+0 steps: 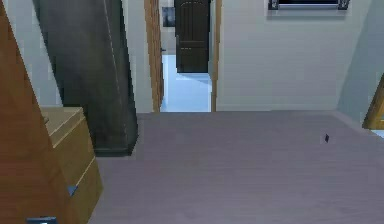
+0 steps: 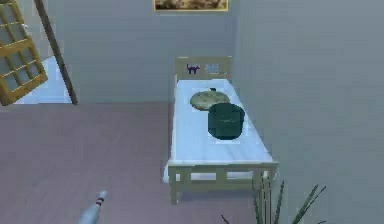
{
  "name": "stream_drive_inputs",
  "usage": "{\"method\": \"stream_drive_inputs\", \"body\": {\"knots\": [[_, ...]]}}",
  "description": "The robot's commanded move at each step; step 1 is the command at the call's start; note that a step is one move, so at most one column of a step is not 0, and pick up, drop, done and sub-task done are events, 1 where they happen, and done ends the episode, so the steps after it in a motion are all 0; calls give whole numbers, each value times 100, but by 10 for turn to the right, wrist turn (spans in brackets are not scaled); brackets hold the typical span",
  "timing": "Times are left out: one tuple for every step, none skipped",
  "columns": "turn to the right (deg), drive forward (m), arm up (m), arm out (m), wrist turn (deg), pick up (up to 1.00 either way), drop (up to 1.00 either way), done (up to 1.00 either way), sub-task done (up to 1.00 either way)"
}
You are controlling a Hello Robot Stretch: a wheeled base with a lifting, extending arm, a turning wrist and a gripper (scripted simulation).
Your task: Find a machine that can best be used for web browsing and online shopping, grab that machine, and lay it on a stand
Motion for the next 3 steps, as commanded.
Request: {"method": "stream_drive_inputs", "body": {"knots": [[0,100,0,0,0,0,0,0,0],[0,100,0,0,0,0,0,0,0],[-30,0,0,0,0,0,0,0,0]]}}
